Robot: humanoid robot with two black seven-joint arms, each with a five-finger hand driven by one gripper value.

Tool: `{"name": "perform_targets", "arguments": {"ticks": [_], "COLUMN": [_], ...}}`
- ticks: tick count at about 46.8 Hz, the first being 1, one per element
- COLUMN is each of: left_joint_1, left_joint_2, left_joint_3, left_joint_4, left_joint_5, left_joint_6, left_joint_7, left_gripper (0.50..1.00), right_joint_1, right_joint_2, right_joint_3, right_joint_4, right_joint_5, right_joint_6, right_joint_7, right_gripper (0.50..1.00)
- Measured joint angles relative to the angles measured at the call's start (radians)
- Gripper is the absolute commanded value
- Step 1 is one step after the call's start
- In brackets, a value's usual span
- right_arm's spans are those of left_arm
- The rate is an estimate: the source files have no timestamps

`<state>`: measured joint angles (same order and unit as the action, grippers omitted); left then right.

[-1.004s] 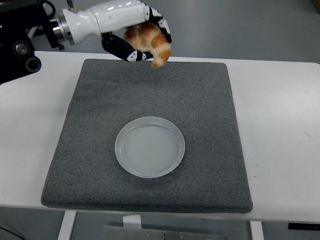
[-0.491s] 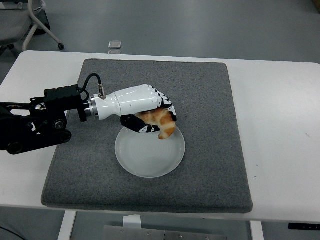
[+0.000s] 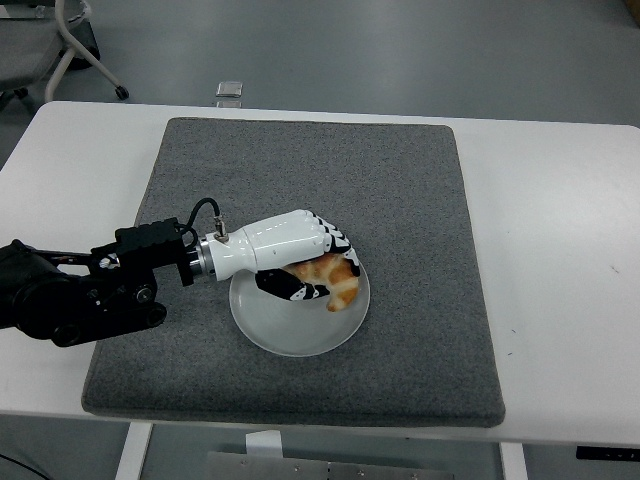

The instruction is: Place the bread on the plate

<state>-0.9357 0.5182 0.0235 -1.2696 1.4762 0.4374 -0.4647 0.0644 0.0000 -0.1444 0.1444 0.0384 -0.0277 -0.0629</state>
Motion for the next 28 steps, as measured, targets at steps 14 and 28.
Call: {"name": "perform_targets", "arguments": {"ticks": [14, 28], "left_joint_1": [0.042, 0.055], "left_joint_2": [0.002, 0.005], "left_joint_3": [-0.001, -0.007], "left_joint_4": [0.006, 0.007], "left_joint_5": [-0.011, -0.02], "left_joint_6": [0.017, 0.021], "left_joint_7": [0.0, 0.001], "left_gripper": [0.5, 0.696], "right_joint_1": [0.001, 0.0], "right_joint_2": [0.0, 0.0], "right_joint_3": [0.0, -0.001], "right_joint_4": [0.0, 0.0], "right_joint_5": [0.0, 0.0], "right_joint_6": [0.0, 0.0], "right_joint_7": [0.0, 0.0], "right_gripper": [0.93, 0.93]}}
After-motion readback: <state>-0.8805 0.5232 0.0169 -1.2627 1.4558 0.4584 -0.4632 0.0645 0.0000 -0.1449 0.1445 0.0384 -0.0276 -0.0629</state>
